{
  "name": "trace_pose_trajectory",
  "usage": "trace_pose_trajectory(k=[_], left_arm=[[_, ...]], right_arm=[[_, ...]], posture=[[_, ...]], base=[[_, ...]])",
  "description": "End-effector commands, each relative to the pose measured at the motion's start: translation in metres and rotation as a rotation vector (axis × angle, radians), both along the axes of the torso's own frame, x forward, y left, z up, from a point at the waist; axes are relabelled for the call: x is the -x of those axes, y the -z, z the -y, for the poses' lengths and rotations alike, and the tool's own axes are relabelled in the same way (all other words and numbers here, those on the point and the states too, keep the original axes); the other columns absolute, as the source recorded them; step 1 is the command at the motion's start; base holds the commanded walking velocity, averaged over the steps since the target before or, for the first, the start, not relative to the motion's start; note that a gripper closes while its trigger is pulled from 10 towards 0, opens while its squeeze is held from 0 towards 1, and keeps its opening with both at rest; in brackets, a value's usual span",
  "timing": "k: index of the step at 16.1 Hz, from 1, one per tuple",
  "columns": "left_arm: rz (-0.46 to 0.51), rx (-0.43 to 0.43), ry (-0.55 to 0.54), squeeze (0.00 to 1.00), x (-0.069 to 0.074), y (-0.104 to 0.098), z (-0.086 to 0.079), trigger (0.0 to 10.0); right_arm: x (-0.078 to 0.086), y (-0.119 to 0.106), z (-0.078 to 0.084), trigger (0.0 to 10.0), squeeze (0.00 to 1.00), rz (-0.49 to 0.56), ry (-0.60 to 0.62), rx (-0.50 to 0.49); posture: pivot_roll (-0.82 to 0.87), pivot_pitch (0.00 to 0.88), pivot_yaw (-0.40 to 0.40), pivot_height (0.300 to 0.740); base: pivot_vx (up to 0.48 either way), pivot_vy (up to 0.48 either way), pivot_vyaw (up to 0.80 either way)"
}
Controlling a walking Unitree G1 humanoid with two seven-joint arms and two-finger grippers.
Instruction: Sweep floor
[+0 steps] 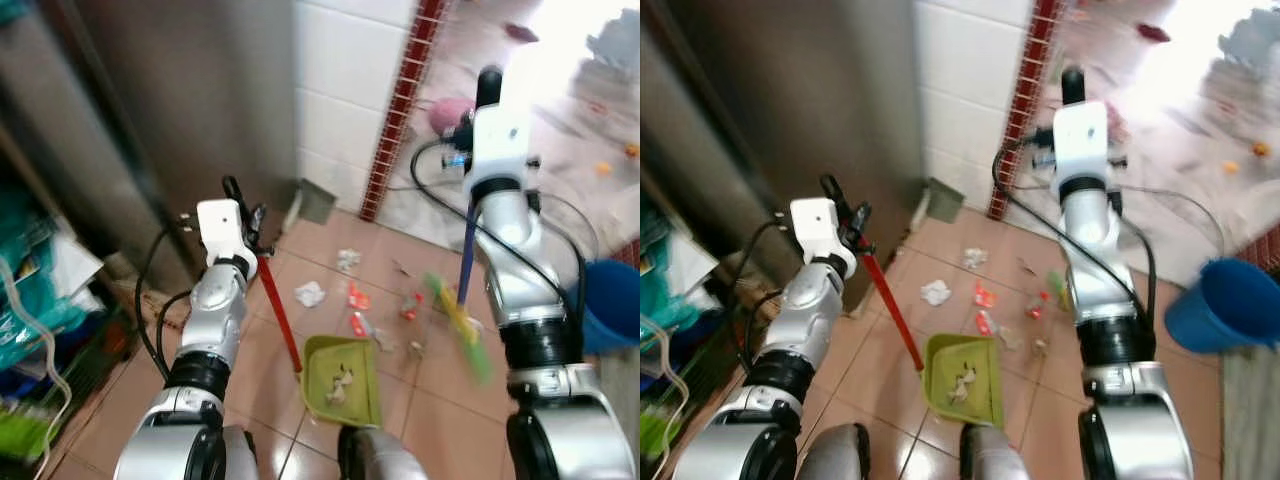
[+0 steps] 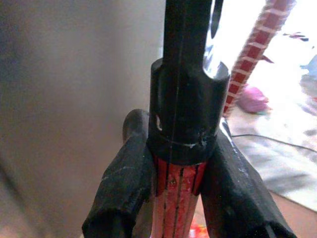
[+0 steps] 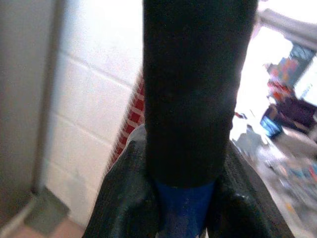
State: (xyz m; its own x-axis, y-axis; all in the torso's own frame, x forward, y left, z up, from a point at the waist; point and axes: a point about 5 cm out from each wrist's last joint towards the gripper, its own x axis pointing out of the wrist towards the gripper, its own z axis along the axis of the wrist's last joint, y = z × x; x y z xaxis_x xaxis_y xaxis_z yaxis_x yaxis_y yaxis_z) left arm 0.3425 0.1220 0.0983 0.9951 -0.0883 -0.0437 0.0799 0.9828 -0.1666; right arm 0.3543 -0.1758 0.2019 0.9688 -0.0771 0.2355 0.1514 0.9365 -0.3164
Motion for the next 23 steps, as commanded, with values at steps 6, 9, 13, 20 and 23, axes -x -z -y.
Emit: trace_pose_trajectory(k=[6,9,13,20,23], left_arm=[[0.078,0.045,0.043,0.0,0.001,-0.026,0.004,10.0],[0.066,0.054,0.049,0.0,0.002,-0.029,0.004,10.0],[0.053,0.065,0.057,0.0,0.005,-0.03,0.005,10.0],[0.036,0.072,0.058,0.0,0.007,-0.03,0.006,10.0],[0.034,0.075,0.061,0.0,0.007,-0.03,0.006,10.0]], right_arm=[[0.003,0.014,-0.003,10.0,0.0,-0.005,0.017,0.018],[0.003,0.019,0.0,10.0,0.0,-0.023,0.04,0.016],[0.005,0.026,0.0,10.0,0.0,-0.04,0.055,0.014],[0.006,0.033,0.002,10.0,0.0,-0.063,0.069,0.018],[0.007,0.036,0.003,10.0,0.0,-0.071,0.076,0.017]], posture=[[-0.06,0.073,-0.006,0.74],[-0.06,0.086,0.002,0.74],[-0.06,0.09,0.004,0.74],[-0.07,0.084,0.001,0.74],[-0.07,0.079,0.002,0.74]], base=[[0.0,-0.171,-0.8],[0.0,-0.265,-0.68],[0.0,-0.288,0.0],[0.0,-0.313,0.0],[0.0,-0.364,-0.15]])
